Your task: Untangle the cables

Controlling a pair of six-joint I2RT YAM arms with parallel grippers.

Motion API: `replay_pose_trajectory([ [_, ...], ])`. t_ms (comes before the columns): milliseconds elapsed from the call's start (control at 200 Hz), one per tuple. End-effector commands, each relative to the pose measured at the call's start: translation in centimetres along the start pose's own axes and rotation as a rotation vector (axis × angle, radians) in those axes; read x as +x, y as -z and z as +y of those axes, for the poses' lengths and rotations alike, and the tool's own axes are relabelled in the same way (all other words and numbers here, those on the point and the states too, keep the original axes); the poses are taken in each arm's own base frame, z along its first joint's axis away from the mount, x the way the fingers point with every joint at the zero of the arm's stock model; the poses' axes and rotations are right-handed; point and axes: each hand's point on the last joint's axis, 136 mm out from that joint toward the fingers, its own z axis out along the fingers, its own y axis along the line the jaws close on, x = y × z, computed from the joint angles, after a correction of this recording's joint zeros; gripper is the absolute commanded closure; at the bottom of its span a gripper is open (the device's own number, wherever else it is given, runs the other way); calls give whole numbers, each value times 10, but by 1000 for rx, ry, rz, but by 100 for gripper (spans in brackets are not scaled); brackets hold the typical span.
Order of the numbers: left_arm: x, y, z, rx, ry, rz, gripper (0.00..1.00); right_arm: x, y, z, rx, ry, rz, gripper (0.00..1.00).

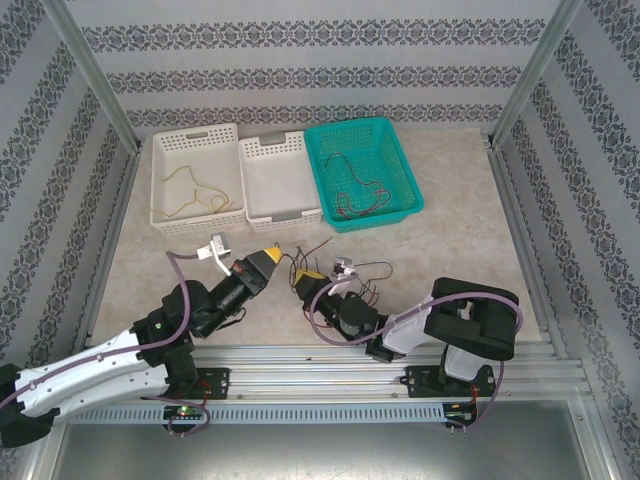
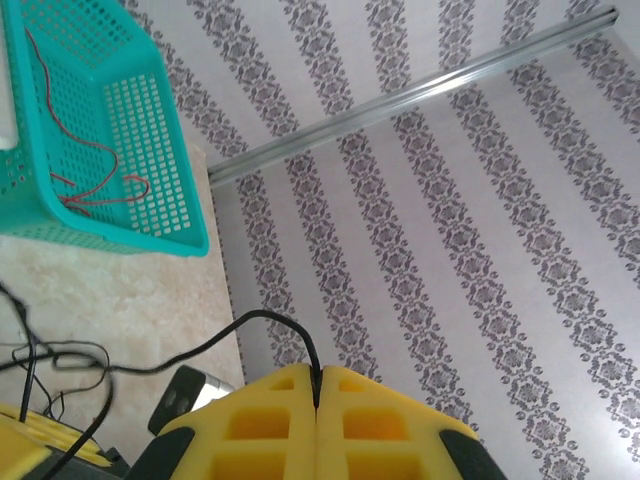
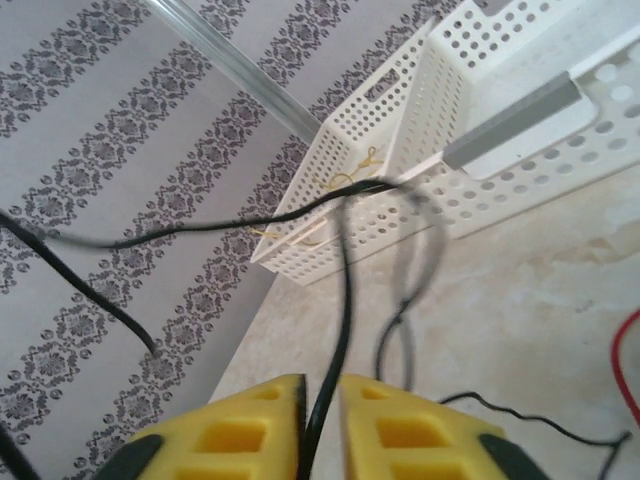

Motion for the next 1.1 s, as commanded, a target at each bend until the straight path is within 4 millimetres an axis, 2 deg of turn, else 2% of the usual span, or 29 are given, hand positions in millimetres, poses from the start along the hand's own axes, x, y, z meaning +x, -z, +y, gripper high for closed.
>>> replay_pose_trajectory([
  [0, -21, 18, -10, -9, -62, -63, 100, -9, 14, -27, 75, -23, -14, 89],
  [170, -45, 42, -8, -59, -138, -126, 100, -16, 36, -58, 144, -24, -5, 94],
  [405, -77, 75, -12, -113, -241, -197, 100, -39, 64, -84, 275, 74, 7, 98],
  [550, -98, 96, -19, -148, -317, -236, 100, -71, 87, -86, 307, 138, -46, 100],
  [645, -111, 109, -25, -173, -368, -259, 100, -90, 106, -96, 337, 139, -78, 100],
  [899, -134, 135, -28, -240, -466, -302, 100, -124, 155, -112, 347, 133, -194, 100],
  [999, -144, 147, -28, -264, -491, -320, 100, -130, 159, -111, 410, 197, -149, 100],
  [1094, -150, 156, -29, -271, -505, -332, 100, -134, 156, -103, 399, 218, -139, 100],
])
